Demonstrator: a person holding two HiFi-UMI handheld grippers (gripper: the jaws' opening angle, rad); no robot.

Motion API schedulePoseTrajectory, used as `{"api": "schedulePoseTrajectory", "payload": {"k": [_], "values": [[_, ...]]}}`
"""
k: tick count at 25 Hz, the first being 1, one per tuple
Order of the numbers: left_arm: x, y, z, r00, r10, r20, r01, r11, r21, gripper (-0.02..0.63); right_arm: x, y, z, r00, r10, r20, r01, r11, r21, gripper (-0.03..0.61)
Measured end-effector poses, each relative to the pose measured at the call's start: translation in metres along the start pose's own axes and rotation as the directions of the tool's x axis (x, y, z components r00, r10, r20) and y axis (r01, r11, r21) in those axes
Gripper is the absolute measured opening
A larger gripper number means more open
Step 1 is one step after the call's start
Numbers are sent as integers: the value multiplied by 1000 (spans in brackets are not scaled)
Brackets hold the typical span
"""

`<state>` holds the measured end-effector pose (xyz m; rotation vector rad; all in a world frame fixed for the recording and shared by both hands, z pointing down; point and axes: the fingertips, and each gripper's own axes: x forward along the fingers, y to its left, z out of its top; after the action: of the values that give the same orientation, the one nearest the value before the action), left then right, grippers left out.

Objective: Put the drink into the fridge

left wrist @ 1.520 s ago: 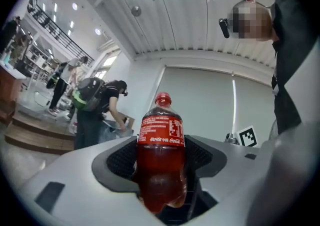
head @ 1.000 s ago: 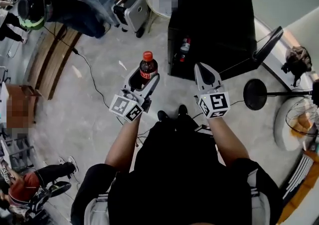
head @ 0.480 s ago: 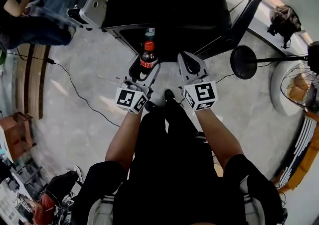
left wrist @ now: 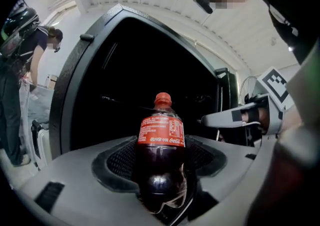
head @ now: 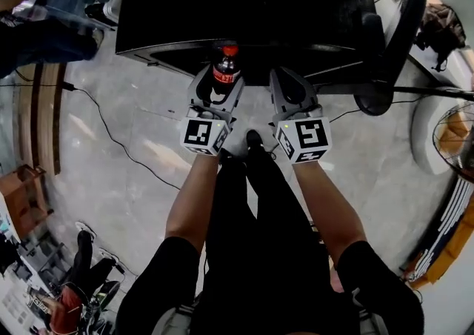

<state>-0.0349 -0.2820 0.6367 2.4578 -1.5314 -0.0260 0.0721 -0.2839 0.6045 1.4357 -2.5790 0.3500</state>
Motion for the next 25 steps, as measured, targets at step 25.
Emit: {"api": "schedulePoseTrajectory", "payload": {"k": [25], "values": [[89, 71, -30, 993, 29, 114, -42, 992, 117, 310, 56, -4, -45, 999, 51, -4, -51, 998, 23, 21]]}}
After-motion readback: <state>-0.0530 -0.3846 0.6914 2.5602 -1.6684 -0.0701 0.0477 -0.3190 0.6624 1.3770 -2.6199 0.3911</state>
